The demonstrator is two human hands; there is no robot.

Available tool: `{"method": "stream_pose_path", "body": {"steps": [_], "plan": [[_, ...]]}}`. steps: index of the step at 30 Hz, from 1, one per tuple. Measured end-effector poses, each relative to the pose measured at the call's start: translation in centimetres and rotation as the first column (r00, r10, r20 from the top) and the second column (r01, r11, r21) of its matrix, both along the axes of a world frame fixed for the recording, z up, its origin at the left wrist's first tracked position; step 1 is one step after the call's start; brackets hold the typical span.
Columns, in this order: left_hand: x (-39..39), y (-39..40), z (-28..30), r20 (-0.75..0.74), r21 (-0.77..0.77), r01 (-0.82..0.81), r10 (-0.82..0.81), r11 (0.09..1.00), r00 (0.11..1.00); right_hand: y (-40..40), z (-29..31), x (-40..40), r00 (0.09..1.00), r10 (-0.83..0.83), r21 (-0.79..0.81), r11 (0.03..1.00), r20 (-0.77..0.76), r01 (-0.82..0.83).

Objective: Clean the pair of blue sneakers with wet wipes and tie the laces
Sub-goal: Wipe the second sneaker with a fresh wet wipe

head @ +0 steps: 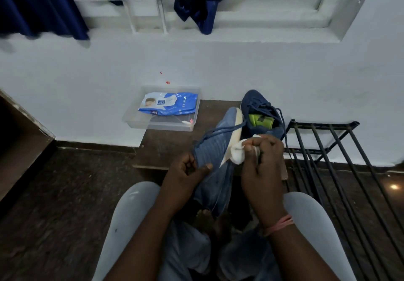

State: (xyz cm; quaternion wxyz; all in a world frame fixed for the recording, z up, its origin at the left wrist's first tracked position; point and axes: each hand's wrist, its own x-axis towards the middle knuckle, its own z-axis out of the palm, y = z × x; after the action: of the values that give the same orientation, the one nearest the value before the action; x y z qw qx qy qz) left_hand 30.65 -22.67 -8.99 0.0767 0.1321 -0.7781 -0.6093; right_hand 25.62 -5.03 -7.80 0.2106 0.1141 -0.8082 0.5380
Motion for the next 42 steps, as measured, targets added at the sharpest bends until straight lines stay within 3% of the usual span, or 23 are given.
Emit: {"method": "stream_pose_path", "body": {"steps": [4,10,15,19,24,28,31,34,37,40,42], "plan": [[0.5,0.0,-0.2,0.043,0.070,0.015,-0.018,0.997,0.999,-1.1,-0.4,1.7,0.980,0.150,-0.152,0.980,0.134,-0.129],[0.1,-0.1,-1.1,0.024,0.258,-0.022,0.016,0.966,1.000,-1.6,-1.0,1.4,0.885,0.367,-0.519,0.836,0.285,-0.179],[0.6,0.2,-0.9,0.036,0.374,-0.011,-0.003,0.927,0.999,-1.1,-1.0,1.0,0.862,0.371,-0.581,0.806,0.345,-0.114],[0.5,0.0,-1.6,0.056,0.449,-0.026,0.001,0.893,0.998,-0.8,-0.9,1.3,0.794,0.450,-0.731,0.683,0.408,-0.012],[0.1,-0.2,-1.5,0.075,0.526,-0.009,-0.036,0.851,0.997,0.2,-0.1,1.5,0.882,0.263,-0.458,0.887,0.390,-0.062],[-0.1,-0.5,-1.4,0.062,0.540,0.061,-0.112,0.839,0.992,-0.1,0.7,1.6,0.942,0.219,-0.272,0.951,0.256,-0.147],[-0.1,-0.5,-1.4,0.044,0.527,0.096,-0.141,0.845,0.989,-1.2,1.5,1.3,0.980,0.160,0.019,0.986,0.118,-0.163],[-0.1,-0.6,-1.4,0.030,0.551,0.120,-0.163,0.826,0.986,-2.2,1.6,0.7,0.984,0.177,0.240,0.955,0.006,-0.174],[0.0,-0.7,-0.9,0.040,0.617,0.003,-0.036,0.787,0.999,-2.6,-0.1,1.7,0.948,0.304,0.523,0.825,-0.095,-0.213],[-0.1,-0.5,-0.7,0.068,0.691,-0.049,0.003,0.722,0.998,-2.5,-0.9,3.5,0.911,0.371,0.648,0.742,-0.180,-0.175],[-0.3,-0.4,-0.8,0.079,0.668,-0.048,-0.006,0.743,0.997,-2.6,-1.3,4.3,0.913,0.389,0.739,0.649,-0.120,-0.180]]}}
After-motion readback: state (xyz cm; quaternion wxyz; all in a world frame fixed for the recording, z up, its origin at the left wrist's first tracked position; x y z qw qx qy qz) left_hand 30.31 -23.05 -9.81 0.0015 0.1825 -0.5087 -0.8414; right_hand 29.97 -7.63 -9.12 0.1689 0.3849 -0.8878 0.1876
